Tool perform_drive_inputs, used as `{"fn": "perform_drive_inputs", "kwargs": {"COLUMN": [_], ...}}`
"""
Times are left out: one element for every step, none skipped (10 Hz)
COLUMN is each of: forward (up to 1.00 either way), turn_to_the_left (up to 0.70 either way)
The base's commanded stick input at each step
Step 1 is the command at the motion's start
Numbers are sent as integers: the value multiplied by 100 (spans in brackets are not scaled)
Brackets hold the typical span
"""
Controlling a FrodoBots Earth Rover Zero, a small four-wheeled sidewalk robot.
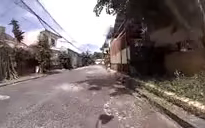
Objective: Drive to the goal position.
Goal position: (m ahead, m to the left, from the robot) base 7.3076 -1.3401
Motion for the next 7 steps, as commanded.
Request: {"fn": "perform_drive_inputs", "kwargs": {"forward": [70,70,70,70,70,70,70], "turn_to_the_left": [0,0,0,0,0,0,0]}}
